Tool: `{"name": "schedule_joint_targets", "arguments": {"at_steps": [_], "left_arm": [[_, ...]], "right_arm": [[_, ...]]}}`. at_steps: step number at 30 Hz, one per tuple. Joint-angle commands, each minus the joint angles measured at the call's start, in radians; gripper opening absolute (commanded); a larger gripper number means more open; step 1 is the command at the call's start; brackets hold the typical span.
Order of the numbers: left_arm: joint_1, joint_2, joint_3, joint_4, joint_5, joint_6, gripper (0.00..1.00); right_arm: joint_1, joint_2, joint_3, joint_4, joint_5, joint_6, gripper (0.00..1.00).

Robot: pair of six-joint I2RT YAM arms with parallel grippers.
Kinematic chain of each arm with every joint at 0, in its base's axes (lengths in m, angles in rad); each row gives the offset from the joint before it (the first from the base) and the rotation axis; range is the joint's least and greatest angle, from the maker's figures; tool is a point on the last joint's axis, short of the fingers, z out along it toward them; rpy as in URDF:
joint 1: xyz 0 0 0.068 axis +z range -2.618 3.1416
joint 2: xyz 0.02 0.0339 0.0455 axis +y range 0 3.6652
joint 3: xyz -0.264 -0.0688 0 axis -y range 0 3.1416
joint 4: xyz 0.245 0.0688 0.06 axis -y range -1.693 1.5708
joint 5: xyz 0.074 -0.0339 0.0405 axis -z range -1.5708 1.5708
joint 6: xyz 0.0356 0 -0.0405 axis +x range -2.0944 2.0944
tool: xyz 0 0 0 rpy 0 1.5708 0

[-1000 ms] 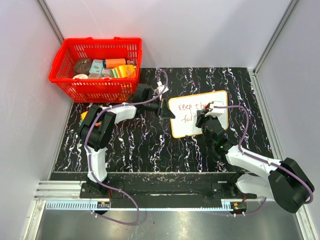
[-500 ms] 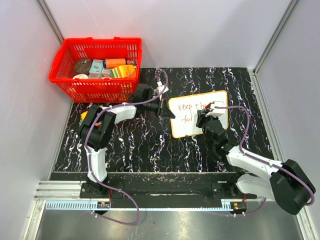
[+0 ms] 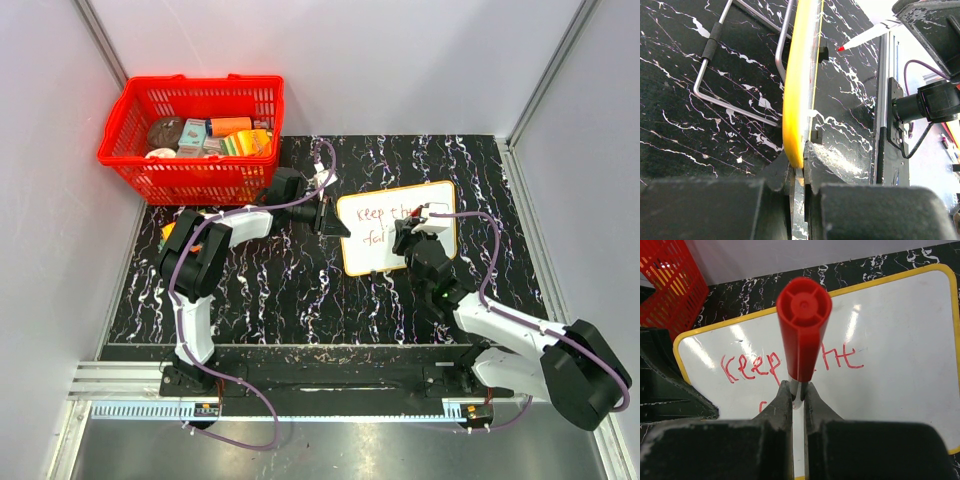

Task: Write a sentence on the whiteboard

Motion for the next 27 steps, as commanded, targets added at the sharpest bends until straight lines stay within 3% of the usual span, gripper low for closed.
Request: {"name": "schedule_joint_targets", "arguments": {"at_steps": [1, 27], "left_arm": [[-0.028, 0.058, -0.034, -0.109, -0.1, 0.153, 0.0], [-0.028, 0.059, -0.034, -0.109, -0.1, 0.151, 0.0]], "right_arm": [[-0.005, -0.027, -0.004, 0.049, -0.005, -0.017, 0.0], [-0.005, 0.059, 0.029, 0.11, -0.015, -0.036, 0.0]]}}
